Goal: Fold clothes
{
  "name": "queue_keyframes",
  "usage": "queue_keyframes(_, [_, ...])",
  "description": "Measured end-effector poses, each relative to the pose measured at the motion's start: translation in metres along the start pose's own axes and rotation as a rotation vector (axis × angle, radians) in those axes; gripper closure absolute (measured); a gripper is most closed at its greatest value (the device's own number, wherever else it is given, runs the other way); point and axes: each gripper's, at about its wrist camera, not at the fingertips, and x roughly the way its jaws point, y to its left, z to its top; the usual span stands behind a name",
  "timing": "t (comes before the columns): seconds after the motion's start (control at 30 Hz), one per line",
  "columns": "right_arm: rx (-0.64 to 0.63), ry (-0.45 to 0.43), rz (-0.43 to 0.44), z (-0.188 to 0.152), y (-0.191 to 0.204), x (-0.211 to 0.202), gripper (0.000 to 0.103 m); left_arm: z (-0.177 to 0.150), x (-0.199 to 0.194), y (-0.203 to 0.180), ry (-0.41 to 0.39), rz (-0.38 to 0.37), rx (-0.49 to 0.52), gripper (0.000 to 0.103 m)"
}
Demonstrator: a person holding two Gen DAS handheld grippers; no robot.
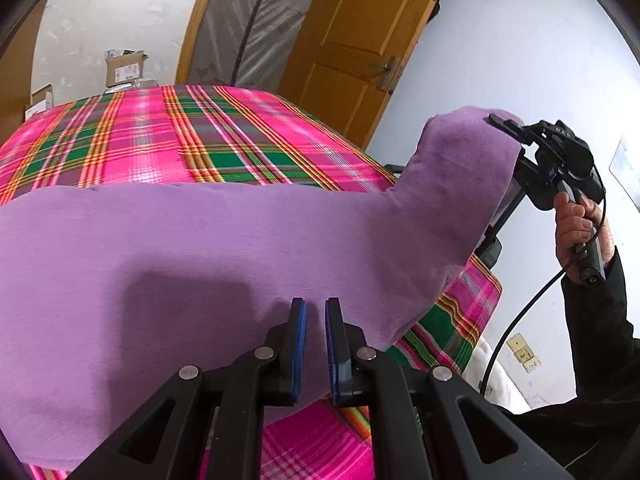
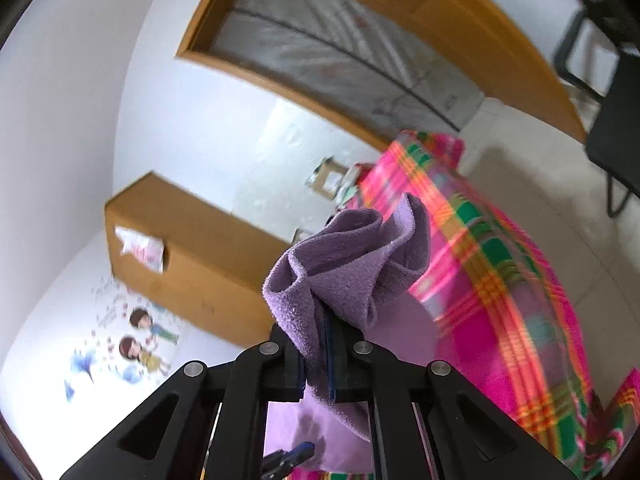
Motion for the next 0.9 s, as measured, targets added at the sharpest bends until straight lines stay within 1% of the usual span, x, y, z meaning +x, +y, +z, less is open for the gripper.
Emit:
queue_keyframes(0.2, [-0.087,0.117,0.035,-0.014,0.035,0.05,0.096,-0.004,-0.013,0.01,-0.025,0.026,-0.028,0.094])
queue_keyframes(0.43, [-0.137,0.267,0.066,-0.049,0.057,0.114,0.096,-0.008,-0.029,0.024,-0.049,0.064,-0.059,0.094])
queue_keyframes(0.57, [-0.164,0.357,0.06,-0.069,0.061,0.151,0.096,-0.01,-0.041,0.035,-0.071,0.093,-0.087,0.094])
queue_keyframes(0.73, [-0.23,0.496,0.017,-0.109,0.058,0.195,0.095,-0.015,-0.054,0.049,-0.088,0.131,-0.126,0.094])
queue_keyframes(0.83, [-0.278,0.596,-0.016,-0.137,0.053,0.221,0.089,-0.018,-0.06,0.058,-0.096,0.152,-0.151,0.094])
queue_keyframes(0.9, [-0.281,0.674,-0.047,-0.155,0.046,0.235,0.079,-0.019,-0.064,0.062,-0.101,0.164,-0.164,0.094])
